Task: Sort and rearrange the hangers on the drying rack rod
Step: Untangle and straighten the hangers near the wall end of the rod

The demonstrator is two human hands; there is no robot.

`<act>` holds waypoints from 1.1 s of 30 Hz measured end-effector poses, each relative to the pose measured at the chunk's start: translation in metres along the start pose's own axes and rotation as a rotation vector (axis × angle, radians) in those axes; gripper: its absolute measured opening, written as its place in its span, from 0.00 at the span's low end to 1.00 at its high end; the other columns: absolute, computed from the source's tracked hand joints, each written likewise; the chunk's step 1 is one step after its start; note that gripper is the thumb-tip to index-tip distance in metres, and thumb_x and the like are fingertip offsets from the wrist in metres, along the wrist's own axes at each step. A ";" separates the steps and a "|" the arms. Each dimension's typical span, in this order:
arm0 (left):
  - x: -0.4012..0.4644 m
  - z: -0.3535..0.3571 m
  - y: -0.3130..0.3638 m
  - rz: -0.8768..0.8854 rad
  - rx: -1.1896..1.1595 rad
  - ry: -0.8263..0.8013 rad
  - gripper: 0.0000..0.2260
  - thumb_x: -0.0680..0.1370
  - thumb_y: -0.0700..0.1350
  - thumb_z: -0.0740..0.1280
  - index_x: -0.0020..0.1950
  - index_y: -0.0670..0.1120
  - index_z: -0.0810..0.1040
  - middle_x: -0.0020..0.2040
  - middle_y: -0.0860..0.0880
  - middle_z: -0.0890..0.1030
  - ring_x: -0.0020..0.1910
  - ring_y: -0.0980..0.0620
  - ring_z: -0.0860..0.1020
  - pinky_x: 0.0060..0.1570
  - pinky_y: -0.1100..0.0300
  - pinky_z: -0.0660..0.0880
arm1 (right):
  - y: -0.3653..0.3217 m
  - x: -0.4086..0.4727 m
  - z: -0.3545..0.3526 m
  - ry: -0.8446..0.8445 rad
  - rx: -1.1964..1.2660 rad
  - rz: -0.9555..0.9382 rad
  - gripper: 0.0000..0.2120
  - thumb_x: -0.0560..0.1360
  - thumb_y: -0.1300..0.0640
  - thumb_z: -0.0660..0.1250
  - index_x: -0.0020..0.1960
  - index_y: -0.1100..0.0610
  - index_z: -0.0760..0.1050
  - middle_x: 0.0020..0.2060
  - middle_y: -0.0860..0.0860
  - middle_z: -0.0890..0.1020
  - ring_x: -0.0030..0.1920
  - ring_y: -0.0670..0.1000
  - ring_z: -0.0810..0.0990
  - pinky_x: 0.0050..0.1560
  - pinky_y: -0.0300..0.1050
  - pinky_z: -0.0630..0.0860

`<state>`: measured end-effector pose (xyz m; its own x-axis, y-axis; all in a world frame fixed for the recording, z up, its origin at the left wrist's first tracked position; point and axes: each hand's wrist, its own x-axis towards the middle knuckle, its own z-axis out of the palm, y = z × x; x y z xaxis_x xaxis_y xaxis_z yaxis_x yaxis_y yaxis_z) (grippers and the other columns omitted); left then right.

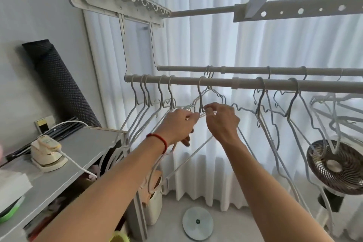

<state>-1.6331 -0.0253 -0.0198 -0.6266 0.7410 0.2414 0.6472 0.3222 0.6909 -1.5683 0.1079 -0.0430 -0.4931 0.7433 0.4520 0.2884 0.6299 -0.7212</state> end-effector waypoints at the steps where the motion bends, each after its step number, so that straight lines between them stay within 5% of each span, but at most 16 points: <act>1: 0.007 -0.004 -0.002 0.009 0.013 0.031 0.17 0.84 0.52 0.59 0.47 0.43 0.81 0.39 0.43 0.83 0.33 0.47 0.83 0.37 0.53 0.82 | -0.002 0.000 -0.002 -0.036 0.010 -0.002 0.15 0.82 0.54 0.60 0.58 0.51 0.84 0.59 0.51 0.85 0.65 0.56 0.77 0.68 0.56 0.67; 5: 0.024 -0.011 -0.007 -0.013 0.005 0.078 0.20 0.82 0.54 0.60 0.45 0.41 0.82 0.41 0.42 0.84 0.45 0.43 0.83 0.50 0.45 0.82 | -0.001 0.002 -0.002 -0.146 0.076 -0.021 0.15 0.82 0.56 0.59 0.59 0.51 0.84 0.58 0.52 0.85 0.61 0.57 0.80 0.67 0.54 0.73; 10: 0.017 0.005 -0.015 -0.095 -0.146 -0.016 0.26 0.83 0.60 0.58 0.55 0.39 0.81 0.51 0.39 0.84 0.52 0.42 0.83 0.42 0.54 0.82 | 0.005 0.011 -0.004 -0.193 0.271 0.016 0.15 0.83 0.60 0.58 0.59 0.56 0.83 0.58 0.52 0.85 0.62 0.52 0.80 0.64 0.45 0.72; 13: 0.025 0.010 -0.029 -0.118 -0.291 0.042 0.17 0.82 0.54 0.61 0.53 0.43 0.83 0.50 0.41 0.85 0.51 0.41 0.83 0.48 0.47 0.84 | 0.008 0.013 -0.004 -0.203 0.313 0.027 0.15 0.82 0.59 0.59 0.58 0.57 0.84 0.57 0.50 0.85 0.61 0.50 0.80 0.67 0.49 0.74; 17: 0.045 0.018 -0.041 -0.184 -0.014 -0.018 0.20 0.79 0.51 0.67 0.69 0.43 0.76 0.61 0.46 0.80 0.61 0.43 0.79 0.64 0.49 0.76 | 0.012 0.012 -0.003 -0.167 0.283 0.008 0.16 0.81 0.58 0.59 0.57 0.55 0.85 0.55 0.50 0.86 0.57 0.50 0.82 0.62 0.50 0.77; 20: 0.059 0.029 -0.041 -0.237 0.052 0.027 0.23 0.81 0.51 0.65 0.72 0.40 0.70 0.65 0.41 0.77 0.67 0.41 0.74 0.64 0.53 0.71 | 0.013 0.009 -0.004 -0.140 0.280 -0.015 0.15 0.82 0.59 0.59 0.60 0.54 0.83 0.56 0.50 0.85 0.59 0.50 0.81 0.62 0.48 0.76; 25: 0.082 0.040 -0.038 -0.357 -0.459 0.038 0.10 0.80 0.48 0.66 0.52 0.41 0.75 0.43 0.47 0.75 0.48 0.45 0.75 0.58 0.45 0.80 | 0.015 0.006 -0.010 -0.139 0.290 -0.024 0.15 0.84 0.57 0.59 0.67 0.55 0.78 0.62 0.49 0.81 0.62 0.47 0.78 0.61 0.42 0.71; 30: 0.089 0.051 -0.034 -0.220 -0.260 0.070 0.12 0.76 0.54 0.69 0.40 0.47 0.75 0.41 0.47 0.79 0.43 0.46 0.78 0.53 0.45 0.82 | 0.027 0.001 -0.015 -0.161 0.297 0.002 0.15 0.84 0.56 0.59 0.69 0.54 0.76 0.61 0.47 0.79 0.59 0.45 0.76 0.55 0.39 0.69; 33: 0.094 0.055 -0.033 -0.203 -0.257 -0.023 0.08 0.78 0.45 0.70 0.40 0.45 0.78 0.43 0.43 0.80 0.41 0.48 0.77 0.51 0.47 0.82 | 0.035 -0.002 -0.016 -0.129 0.307 0.020 0.14 0.83 0.57 0.60 0.67 0.55 0.78 0.60 0.48 0.81 0.60 0.47 0.78 0.56 0.41 0.71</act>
<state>-1.6897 0.0662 -0.0576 -0.7194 0.6913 0.0679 0.3779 0.3075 0.8733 -1.5439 0.1320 -0.0600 -0.5955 0.7076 0.3805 0.0480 0.5041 -0.8623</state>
